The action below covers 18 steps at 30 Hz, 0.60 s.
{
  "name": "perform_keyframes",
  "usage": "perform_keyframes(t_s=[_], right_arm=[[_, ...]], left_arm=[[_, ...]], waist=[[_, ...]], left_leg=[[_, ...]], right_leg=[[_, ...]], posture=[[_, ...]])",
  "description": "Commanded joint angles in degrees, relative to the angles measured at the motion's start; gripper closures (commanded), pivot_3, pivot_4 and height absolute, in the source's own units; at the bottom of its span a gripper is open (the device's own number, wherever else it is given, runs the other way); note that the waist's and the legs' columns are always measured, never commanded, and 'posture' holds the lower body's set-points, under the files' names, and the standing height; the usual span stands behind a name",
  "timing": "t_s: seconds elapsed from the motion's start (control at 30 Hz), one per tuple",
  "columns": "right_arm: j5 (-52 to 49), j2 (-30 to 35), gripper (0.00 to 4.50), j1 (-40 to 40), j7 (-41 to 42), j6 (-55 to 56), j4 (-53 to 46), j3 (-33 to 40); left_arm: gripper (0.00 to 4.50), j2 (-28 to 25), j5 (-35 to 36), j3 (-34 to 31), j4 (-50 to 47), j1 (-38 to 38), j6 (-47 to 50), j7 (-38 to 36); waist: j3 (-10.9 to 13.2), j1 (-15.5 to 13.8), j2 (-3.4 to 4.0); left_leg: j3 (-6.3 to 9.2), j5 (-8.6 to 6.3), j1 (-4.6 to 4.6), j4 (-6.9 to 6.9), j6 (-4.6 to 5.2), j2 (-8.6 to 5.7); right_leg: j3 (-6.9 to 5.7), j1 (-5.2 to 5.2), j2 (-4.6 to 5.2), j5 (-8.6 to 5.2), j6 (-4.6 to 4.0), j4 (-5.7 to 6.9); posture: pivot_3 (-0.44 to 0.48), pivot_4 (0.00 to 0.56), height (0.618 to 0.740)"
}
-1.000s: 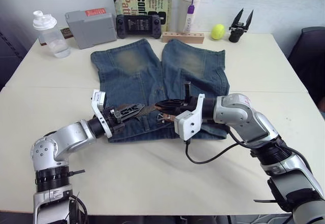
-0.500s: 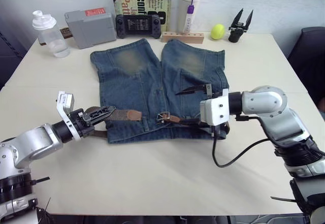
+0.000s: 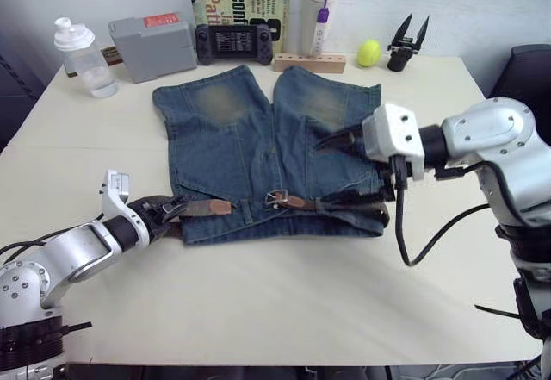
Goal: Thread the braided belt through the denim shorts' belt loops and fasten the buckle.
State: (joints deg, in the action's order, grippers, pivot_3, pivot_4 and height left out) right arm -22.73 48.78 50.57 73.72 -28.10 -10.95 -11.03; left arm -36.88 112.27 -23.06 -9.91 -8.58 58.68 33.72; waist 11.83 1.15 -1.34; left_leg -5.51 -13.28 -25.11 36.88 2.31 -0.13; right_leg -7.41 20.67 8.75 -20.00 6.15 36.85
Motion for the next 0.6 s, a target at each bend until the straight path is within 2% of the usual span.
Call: perform_keyframes(t_s=[0.03,0.13,0.4,0.6], right_arm=[[-0.8,-0.1,0.07,1.1,-0.3,-1.2,-1.1,1.9],[0.2,-1.4,0.07,2.0,-2.2,-0.7,-0.2,2.4],[1.5,-1.6,0.07,2.8,-3.1,0.2,0.6,2.6],[2.4,-1.6,0.07,2.8,-3.7,0.9,1.2,2.4]], left_arm=[[4.50,1.0,0.7,2.1,-4.7,0.2,-1.3,-0.6],[4.50,2.7,0.7,4.0,-6.1,-0.4,-3.6,1.4],[4.50,2.3,0.7,7.1,-6.6,1.0,-6.8,8.7],[4.50,8.7,0.7,7.8,-7.8,0.6,-10.7,15.1]], waist=[[0.0,-0.1,0.00],[0.0,-0.8,0.00],[0.0,-1.2,0.00],[0.0,-1.2,0.01]], left_leg=[[0.00,0.00,-0.03,0.00,-0.01,0.00],[-0.02,0.00,-0.04,0.01,0.00,-0.01],[-0.03,0.00,-0.05,0.03,0.01,-0.01],[-0.03,0.00,-0.04,0.02,0.01,-0.01]], right_leg=[[0.00,0.00,0.00,0.00,0.00,-0.03],[-0.01,0.01,0.00,0.00,0.00,-0.03],[-0.02,-0.01,-0.03,0.00,0.01,-0.04],[-0.03,-0.02,-0.03,0.00,0.01,-0.05]], posture=[[0.000,0.150,0.697],[0.000,0.150,0.697],[0.000,0.150,0.697],[0.000,0.150,0.697]])
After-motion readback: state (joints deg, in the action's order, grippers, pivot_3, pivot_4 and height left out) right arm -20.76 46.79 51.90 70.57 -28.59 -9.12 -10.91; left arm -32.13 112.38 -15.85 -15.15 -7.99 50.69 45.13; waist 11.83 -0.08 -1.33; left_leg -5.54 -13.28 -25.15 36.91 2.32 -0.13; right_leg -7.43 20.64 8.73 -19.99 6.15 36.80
